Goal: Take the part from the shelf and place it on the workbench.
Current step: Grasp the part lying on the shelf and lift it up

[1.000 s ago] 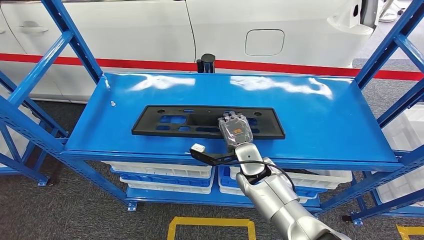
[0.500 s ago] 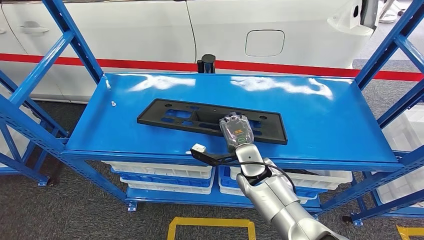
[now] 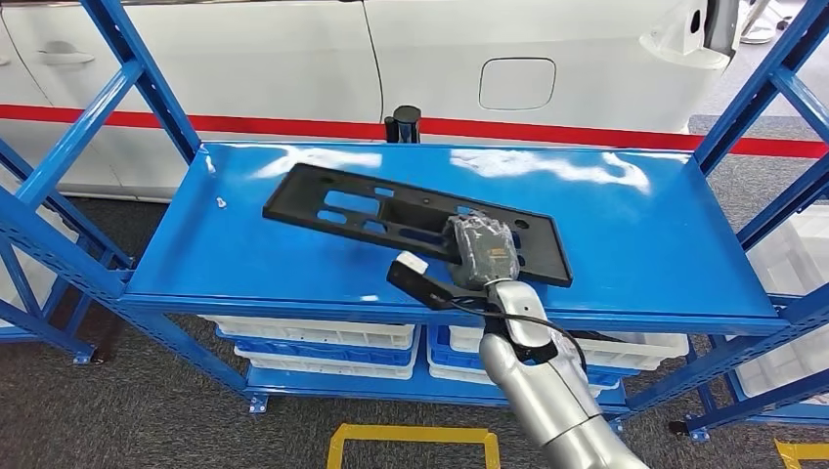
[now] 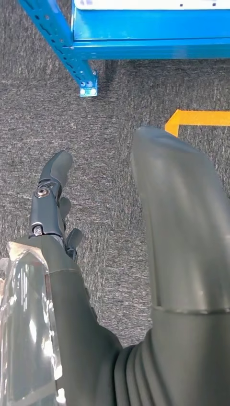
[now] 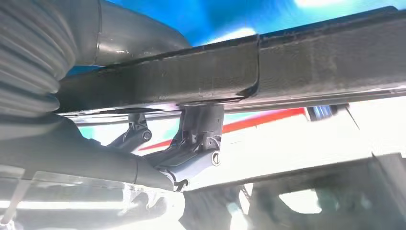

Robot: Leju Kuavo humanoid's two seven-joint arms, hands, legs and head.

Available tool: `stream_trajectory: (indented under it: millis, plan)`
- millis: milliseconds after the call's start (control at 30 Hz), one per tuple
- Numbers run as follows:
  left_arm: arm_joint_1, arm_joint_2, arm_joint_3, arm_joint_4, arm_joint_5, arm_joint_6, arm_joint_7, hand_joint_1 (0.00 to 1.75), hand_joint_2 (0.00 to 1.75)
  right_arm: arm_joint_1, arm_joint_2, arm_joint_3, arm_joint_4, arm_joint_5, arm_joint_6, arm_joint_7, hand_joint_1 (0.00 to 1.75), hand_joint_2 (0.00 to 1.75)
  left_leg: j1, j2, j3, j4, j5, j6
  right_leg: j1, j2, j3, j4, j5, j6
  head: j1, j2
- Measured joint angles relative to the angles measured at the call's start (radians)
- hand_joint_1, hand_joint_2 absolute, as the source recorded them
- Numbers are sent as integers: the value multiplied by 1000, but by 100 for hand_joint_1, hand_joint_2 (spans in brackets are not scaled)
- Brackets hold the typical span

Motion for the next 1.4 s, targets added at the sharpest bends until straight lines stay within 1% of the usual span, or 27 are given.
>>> stream_trajectory:
  millis: [133,200,267,400,567,633,700,867,1000,1067,1200,1400]
  plan:
    - [1,-4,15,0,-21,-2,-2,0,0,48,-25,-73,-226,-211,-23,-87,175,175,-1,0,-2,0,0,0,0,0,-2,0,0,0,0,0]
    - [2,-6,20,0,-29,-2,-2,0,87,58,-43,-103,-326,-264,-29,-113,175,175,-1,0,-2,0,0,0,-1,0,-2,0,0,0,0,0]
    - [2,-7,22,0,-33,-2,-2,0,175,66,-58,-125,-401,-286,-33,-126,175,175,-1,0,-2,0,-1,0,-1,1,-2,0,0,0,0,0]
    - [2,-9,26,0,-49,4,-8,0,175,93,-97,-152,-521,-370,-95,-205,175,175,-1,0,-2,0,-1,0,-1,0,-3,0,0,0,0,0]
    - [2,-13,42,0,-47,11,-20,0,175,122,-180,-197,-678,-499,-176,-311,175,175,-2,0,-3,0,-1,0,-1,1,-3,0,0,0,0,0]
    - [3,-15,57,0,-31,18,-21,0,175,142,-211,-219,-742,-535,-212,-363,175,175,-2,0,-3,0,-2,1,-2,0,-3,0,0,0,0,0]
    - [6,-17,73,0,-19,26,-20,0,175,157,-235,-239,-799,-555,-237,-394,175,175,-2,0,-4,0,-2,1,-2,1,-3,0,0,0,0,0]
    - [9,-22,97,0,-11,42,-23,0,175,193,-277,-273,-886,-604,-273,-433,175,175,-2,1,-4,0,-3,2,-2,1,-3,0,0,0,0,0]
    - [13,-28,114,0,-7,41,-29,0,175,245,-314,-300,-923,-690,-313,-492,175,175,-2,0,-4,0,-3,2,-2,1,-3,-1,0,0,0,0]
    - [15,-29,118,0,-7,40,-29,0,175,271,-327,-311,-932,-709,-320,-506,175,175,-2,1,-4,0,-3,2,-2,2,-3,-1,0,0,0,0]
    - [15,-31,122,0,-7,40,-29,0,175,294,-341,-323,-942,-714,-326,-514,175,175,-3,1,-3,0,-3,2,-2,2,-3,-1,0,0,0,0]
    - [15,-32,130,0,-6,36,-33,0,175,300,-349,-327,-947,-715,-330,-515,175,175,-2,2,-3,0,-3,2,-2,2,-3,-1,0,0,0,0]
